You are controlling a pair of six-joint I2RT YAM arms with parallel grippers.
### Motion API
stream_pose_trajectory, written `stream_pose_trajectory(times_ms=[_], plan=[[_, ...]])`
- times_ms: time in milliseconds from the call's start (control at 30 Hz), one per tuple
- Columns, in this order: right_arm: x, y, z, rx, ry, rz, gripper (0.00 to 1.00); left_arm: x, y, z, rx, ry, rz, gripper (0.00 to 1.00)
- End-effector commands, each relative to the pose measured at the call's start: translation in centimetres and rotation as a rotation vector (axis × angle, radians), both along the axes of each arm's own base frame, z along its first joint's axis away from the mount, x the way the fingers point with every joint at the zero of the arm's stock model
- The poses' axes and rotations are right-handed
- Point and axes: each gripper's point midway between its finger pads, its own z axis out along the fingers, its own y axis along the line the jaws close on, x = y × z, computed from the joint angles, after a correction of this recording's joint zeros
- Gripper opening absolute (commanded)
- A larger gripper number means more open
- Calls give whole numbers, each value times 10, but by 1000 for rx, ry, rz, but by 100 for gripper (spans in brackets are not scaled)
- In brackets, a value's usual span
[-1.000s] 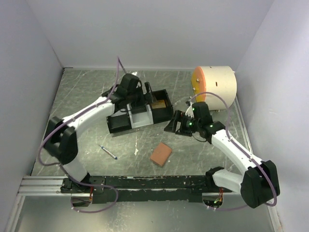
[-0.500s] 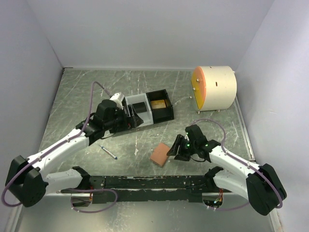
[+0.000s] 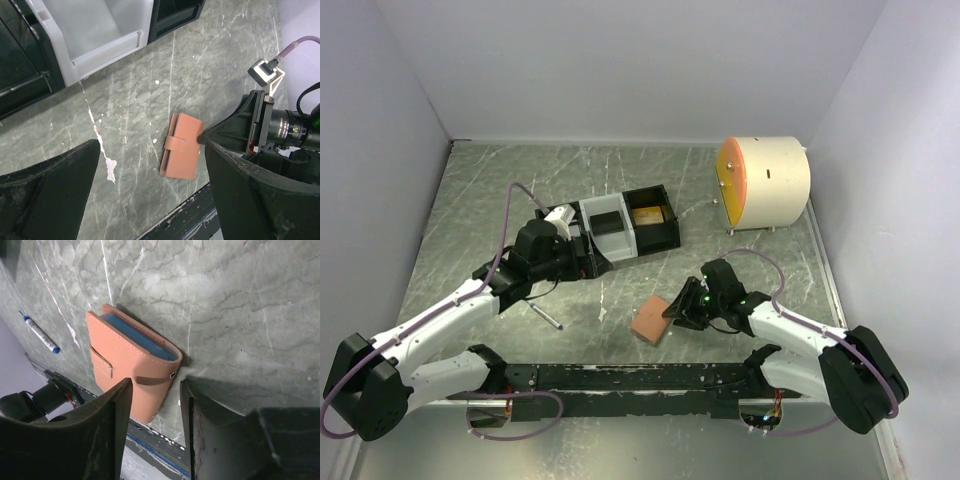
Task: Take the credit cards out of the card holder
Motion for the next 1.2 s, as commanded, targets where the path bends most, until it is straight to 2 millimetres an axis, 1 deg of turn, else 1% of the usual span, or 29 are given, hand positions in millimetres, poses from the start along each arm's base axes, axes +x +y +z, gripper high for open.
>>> stream_pose_trajectory(times_ms=[0, 100, 233, 267, 333, 433, 500, 633, 667, 700, 733, 800, 833, 967, 1033, 1167], plan=[[4, -3, -6, -24, -17, -23, 42, -9, -1, -4, 2, 17, -27, 97], [6, 0, -5, -4, -33, -17, 33, -9, -1, -6, -2, 26, -25, 97], [13, 3, -2, -7, -51, -3, 28, -9, -1, -7, 3, 32, -17, 96], [16, 3, 0, -18, -61, -4, 27, -9, 0, -8, 6, 35, -16, 96], [24, 5, 7, -23, -96, 2, 19, -9, 0, -8, 7, 37, -16, 96], [32, 9, 19, -15, -145, 21, 15, -9, 1, -10, 11, 45, -10, 96], [37, 10, 25, -29, -168, 40, 9, -9, 1, -11, 11, 48, -5, 96], [41, 10, 30, -67, -184, 76, 6, -10, 1, -11, 1, 55, 2, 96], [41, 9, 31, -73, -180, 83, 8, -10, 1, -11, -2, 53, 2, 96], [39, 9, 30, -79, -167, 92, 20, -10, 1, -12, -4, 56, 0, 96], [36, 8, 28, -89, -152, 101, 28, -11, 0, -12, -7, 55, -4, 96], [28, 5, 22, -105, -115, 122, 40, -11, -1, -12, -6, 56, -9, 96], [23, 4, 19, -105, -98, 133, 44, -11, -1, -13, -4, 57, -11, 96], [4, 6, 7, -60, -53, 169, 49, -10, 0, -14, 9, 55, -12, 96], [-2, 6, 2, -49, -36, 177, 50, -10, 1, -14, 14, 55, -8, 96], [-8, 4, -16, -63, 12, 175, 45, -8, 1, -15, 20, 57, -6, 96]])
